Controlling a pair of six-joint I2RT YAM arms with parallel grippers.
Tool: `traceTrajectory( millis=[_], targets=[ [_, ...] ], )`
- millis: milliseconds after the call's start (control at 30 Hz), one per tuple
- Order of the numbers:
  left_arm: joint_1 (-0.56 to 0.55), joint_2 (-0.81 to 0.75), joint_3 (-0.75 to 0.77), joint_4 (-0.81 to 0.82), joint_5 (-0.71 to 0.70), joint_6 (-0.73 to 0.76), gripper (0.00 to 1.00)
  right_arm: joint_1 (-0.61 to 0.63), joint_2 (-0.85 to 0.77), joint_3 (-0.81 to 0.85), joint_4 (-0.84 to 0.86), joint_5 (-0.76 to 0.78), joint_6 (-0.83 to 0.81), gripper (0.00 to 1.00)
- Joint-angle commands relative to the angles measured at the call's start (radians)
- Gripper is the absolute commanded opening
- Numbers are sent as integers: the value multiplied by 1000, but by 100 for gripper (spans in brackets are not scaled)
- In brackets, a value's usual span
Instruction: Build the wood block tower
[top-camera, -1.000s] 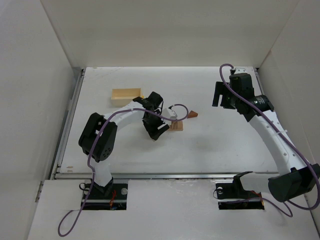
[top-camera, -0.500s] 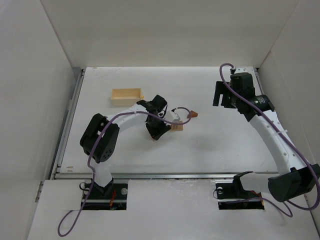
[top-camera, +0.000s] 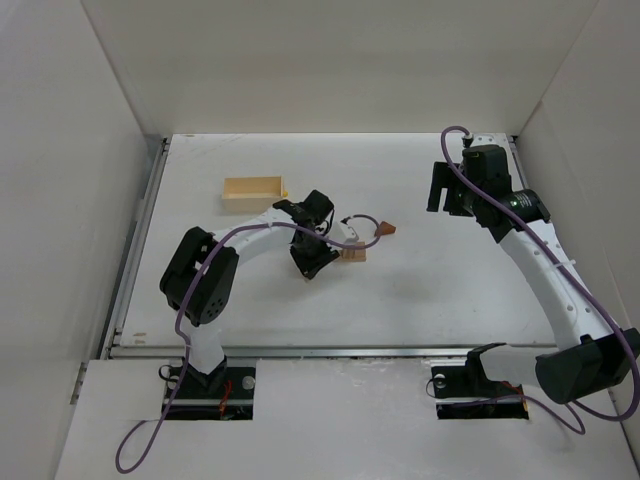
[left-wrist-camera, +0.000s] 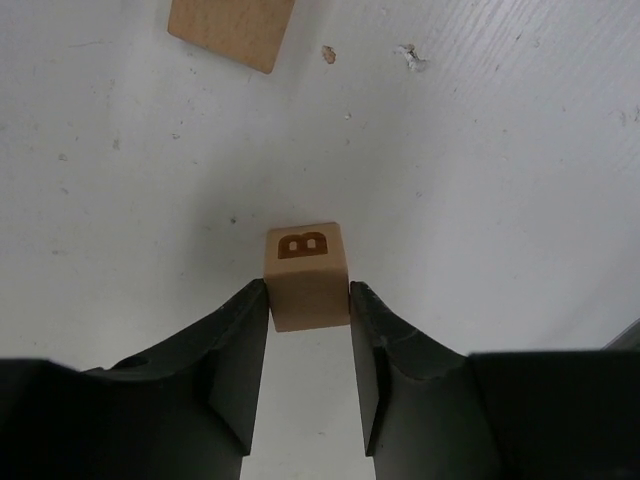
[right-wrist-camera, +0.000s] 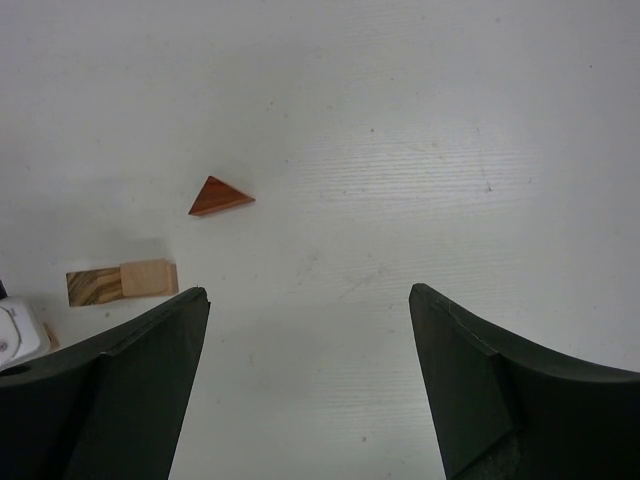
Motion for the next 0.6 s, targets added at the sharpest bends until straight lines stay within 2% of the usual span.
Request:
traceTrajectory(
  millis=[0,33,67,100,267,367,433,567],
  targets=[
    [1,-14,-3,-30,1,-7,31,-4,-17,2,51,-2,-22,87],
    [1,-3,-3,-30,1,-7,27,-4,-17,2,51,-2,-22,87],
    [1,-3,-3,-30,1,-7,6,-4,-26,2,51,-2,-22,87],
    [1,-3,-3,-30,1,-7,0,-4,-26,2,51,7,-22,87],
    [1,-50,-14,-8,1,52,0,-4,-35,-8,62,18,-22,87],
    [1,-108,9,15,-36,142,0,-14,-45,-18,62,18,-22,87],
    [1,-142,34,15,-22,246,0,-14,-45,-18,71,18,-22,87],
    [1,-142,115,-89,86,430,0,-14,-54,-18,71,18,-22,87]
  ],
)
